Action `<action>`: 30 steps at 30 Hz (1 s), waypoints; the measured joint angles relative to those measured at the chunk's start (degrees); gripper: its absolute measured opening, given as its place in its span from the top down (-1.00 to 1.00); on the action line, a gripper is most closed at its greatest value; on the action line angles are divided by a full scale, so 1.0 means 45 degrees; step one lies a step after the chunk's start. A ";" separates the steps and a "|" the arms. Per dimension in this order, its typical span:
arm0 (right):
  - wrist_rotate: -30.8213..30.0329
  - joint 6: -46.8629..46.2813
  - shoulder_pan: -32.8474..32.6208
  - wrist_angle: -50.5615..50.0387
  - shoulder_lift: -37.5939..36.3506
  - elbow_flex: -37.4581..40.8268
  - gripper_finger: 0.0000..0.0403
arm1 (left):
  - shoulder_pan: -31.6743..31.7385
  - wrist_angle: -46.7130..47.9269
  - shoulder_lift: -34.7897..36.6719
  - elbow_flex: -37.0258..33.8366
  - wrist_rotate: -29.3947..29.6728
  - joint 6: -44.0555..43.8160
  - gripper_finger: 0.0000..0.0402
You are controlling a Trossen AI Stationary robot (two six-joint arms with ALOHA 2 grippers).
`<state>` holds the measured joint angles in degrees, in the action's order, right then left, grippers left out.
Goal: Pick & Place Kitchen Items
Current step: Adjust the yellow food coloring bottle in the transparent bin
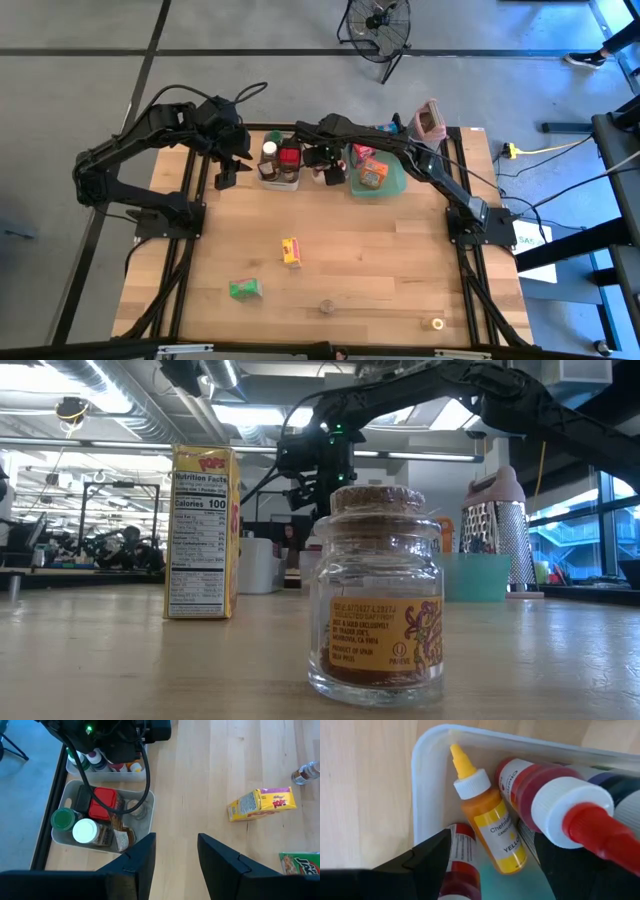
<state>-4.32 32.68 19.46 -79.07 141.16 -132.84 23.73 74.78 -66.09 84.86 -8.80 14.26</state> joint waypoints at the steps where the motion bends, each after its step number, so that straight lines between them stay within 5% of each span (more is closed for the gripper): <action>1: 0.0000 0.0062 0.0000 -0.0003 0.0000 0.0000 -0.43 | 0.0000 0.0000 -0.0003 0.0000 0.0000 0.0003 0.30; 30: 0.0724 0.0841 -0.0138 -0.0047 0.0131 -0.0034 -0.43 | 0.0000 -0.0010 -0.0003 0.0000 0.0000 -0.0034 0.30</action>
<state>-1.06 36.47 18.84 -79.29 141.75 -132.99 23.73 74.74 -66.11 84.86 -8.80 14.11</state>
